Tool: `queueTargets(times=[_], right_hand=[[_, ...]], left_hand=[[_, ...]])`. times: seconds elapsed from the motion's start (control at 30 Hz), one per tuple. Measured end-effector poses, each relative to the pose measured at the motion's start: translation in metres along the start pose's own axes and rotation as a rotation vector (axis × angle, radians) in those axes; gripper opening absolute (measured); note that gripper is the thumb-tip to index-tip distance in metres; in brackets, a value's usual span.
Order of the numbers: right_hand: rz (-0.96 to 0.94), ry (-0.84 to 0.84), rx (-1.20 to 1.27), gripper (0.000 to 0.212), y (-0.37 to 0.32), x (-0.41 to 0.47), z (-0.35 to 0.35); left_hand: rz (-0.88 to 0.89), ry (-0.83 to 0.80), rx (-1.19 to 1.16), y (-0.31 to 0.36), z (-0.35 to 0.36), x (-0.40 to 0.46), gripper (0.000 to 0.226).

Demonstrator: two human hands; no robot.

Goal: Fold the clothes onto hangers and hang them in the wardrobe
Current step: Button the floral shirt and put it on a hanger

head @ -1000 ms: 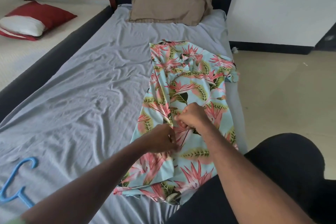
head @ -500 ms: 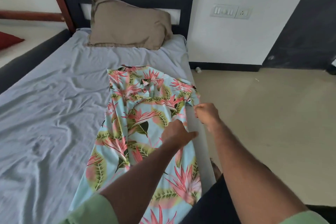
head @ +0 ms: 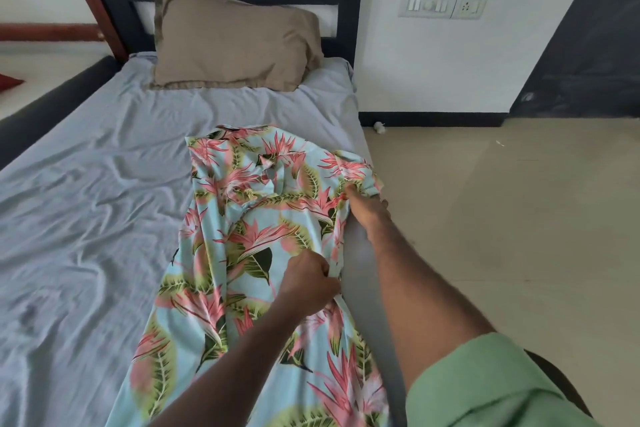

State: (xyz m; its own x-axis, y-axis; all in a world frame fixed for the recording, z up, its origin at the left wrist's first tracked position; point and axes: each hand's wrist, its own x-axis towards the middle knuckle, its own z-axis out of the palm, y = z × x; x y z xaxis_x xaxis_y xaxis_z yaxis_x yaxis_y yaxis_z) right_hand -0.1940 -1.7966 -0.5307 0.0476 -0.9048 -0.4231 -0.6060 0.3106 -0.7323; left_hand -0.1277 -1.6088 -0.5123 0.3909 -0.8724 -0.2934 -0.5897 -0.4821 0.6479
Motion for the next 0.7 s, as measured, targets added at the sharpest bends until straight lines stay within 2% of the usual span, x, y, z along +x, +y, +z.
queueTargets(times=[0.03,0.1,0.17,0.33,0.5,0.57,0.67,0.7], right_hand=[[-0.002,0.027,0.008,0.089,-0.001,0.004,0.001],[-0.062,0.082,0.007,0.062,-0.006,0.010,0.004],[-0.120,0.136,0.046,0.040,-0.015,0.010,0.006],[-0.207,0.242,0.223,0.044,-0.043,-0.003,0.007],[-0.444,0.371,0.000,0.046,-0.092,-0.046,0.030],[-0.545,0.238,-0.085,0.047,-0.117,-0.061,0.054],[-0.701,-0.227,-0.243,0.065,-0.144,-0.082,0.088],[-0.729,-0.318,-0.272,0.069,-0.146,-0.090,0.093]], left_hand=[[0.002,-0.005,-0.014,-0.003,-0.003,-0.001,0.015],[0.009,-0.046,-0.072,-0.003,-0.006,-0.003,0.025],[-0.017,-0.108,-0.219,-0.003,-0.008,-0.001,0.025],[-0.039,-0.228,-0.578,-0.014,-0.015,0.003,0.018],[-0.032,-0.263,-0.863,-0.035,-0.041,-0.007,0.017],[-0.053,-0.235,-0.950,-0.053,-0.055,-0.009,0.016],[-0.125,-0.186,-1.055,-0.086,-0.073,-0.011,0.024],[-0.159,-0.172,-1.080,-0.095,-0.077,-0.013,0.023]])
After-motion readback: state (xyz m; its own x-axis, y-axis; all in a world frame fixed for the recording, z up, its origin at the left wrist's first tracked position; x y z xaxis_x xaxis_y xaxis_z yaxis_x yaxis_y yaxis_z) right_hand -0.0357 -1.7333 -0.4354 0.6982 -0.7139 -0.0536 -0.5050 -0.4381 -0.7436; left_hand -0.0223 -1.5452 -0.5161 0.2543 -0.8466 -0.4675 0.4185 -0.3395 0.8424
